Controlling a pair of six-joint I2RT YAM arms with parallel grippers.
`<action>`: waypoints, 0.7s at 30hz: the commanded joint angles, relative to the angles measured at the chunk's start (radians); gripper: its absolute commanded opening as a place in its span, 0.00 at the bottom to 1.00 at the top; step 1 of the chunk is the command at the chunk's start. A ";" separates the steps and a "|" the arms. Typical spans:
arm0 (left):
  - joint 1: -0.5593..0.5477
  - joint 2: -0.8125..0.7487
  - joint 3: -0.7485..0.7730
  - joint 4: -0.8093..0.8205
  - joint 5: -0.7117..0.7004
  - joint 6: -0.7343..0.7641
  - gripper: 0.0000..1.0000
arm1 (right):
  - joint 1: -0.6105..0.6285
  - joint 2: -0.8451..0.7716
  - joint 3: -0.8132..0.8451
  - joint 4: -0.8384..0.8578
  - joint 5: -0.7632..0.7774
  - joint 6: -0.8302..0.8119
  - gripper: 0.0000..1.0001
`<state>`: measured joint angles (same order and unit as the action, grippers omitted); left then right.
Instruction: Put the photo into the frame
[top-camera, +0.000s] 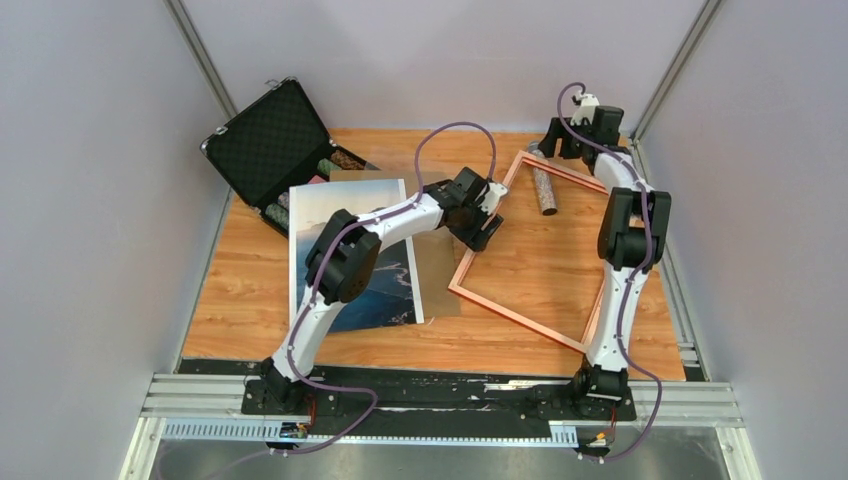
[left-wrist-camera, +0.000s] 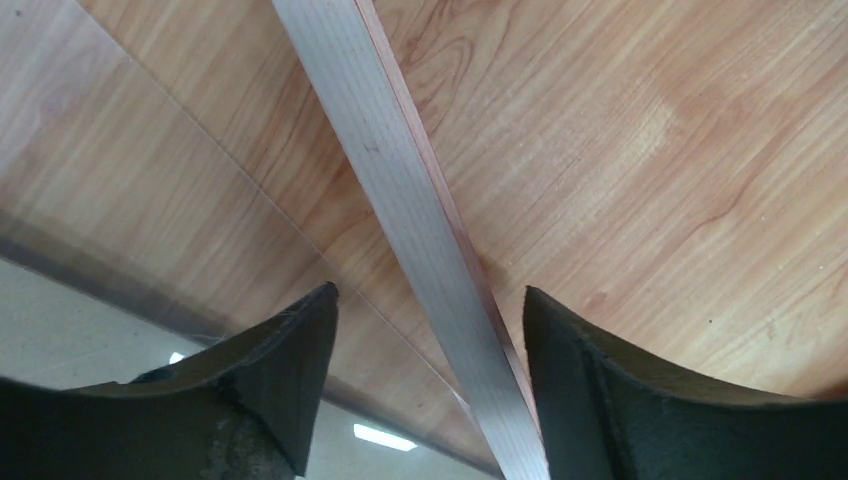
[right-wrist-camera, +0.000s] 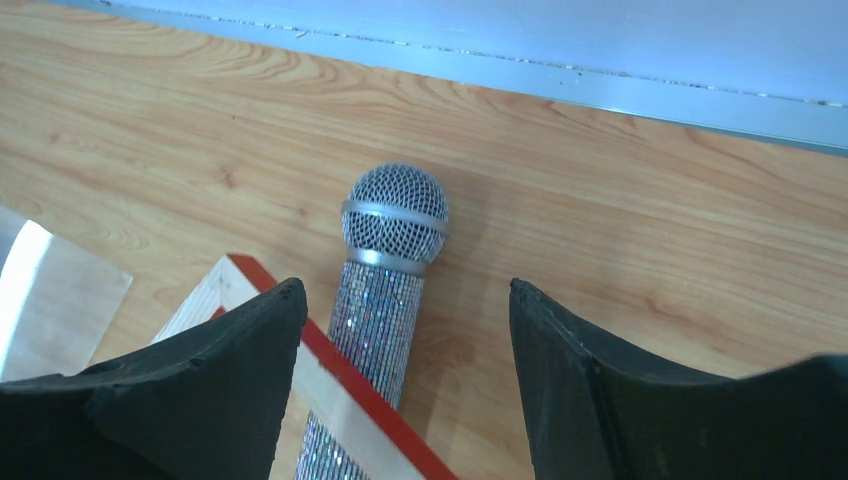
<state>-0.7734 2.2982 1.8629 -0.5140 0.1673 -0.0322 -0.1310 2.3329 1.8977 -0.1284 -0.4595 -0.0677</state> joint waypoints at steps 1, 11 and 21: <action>-0.013 0.024 0.037 -0.014 0.016 -0.028 0.73 | 0.026 0.063 0.130 -0.019 0.019 0.054 0.73; -0.025 0.000 -0.009 -0.019 0.064 -0.037 0.26 | 0.073 0.152 0.217 -0.095 0.064 -0.005 0.75; -0.030 -0.027 -0.010 -0.049 0.044 -0.036 0.03 | 0.082 0.168 0.219 -0.138 0.165 -0.067 0.76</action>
<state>-0.7979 2.3096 1.8660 -0.5140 0.2272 -0.0692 -0.0509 2.4985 2.0769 -0.2466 -0.3439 -0.0994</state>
